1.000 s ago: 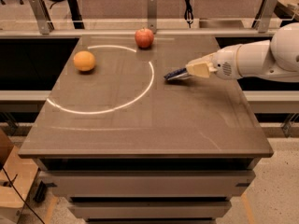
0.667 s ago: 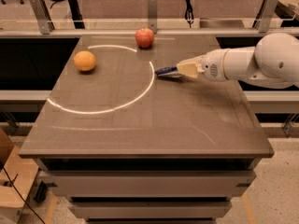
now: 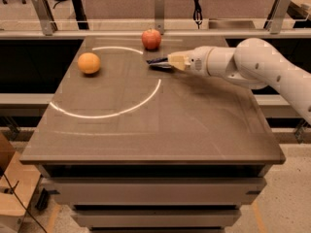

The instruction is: Move rxbar blueberry near apple

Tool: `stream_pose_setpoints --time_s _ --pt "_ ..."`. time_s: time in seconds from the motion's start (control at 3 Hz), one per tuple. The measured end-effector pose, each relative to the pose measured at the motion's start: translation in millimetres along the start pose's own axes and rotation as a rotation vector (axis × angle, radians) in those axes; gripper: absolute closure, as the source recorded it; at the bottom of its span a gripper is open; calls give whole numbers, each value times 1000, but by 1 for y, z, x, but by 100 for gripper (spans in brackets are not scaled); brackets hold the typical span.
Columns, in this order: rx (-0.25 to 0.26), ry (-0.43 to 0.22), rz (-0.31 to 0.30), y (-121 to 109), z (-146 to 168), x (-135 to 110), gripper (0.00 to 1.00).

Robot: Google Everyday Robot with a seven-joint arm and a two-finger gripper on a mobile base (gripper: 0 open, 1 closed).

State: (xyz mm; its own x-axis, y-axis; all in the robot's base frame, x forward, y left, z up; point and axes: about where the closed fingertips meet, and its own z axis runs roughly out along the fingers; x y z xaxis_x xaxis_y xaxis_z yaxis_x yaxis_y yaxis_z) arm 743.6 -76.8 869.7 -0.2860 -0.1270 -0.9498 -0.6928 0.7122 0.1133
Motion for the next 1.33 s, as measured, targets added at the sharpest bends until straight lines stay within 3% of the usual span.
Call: stream_pose_setpoints --time_s 0.33,0.67,1.33 --pt "13 -21 6 -12 36 -10 100" --pt "28 -22 -7 -28 61 -20 82" --pt "57 -14 -29 -48 72 -31 36"
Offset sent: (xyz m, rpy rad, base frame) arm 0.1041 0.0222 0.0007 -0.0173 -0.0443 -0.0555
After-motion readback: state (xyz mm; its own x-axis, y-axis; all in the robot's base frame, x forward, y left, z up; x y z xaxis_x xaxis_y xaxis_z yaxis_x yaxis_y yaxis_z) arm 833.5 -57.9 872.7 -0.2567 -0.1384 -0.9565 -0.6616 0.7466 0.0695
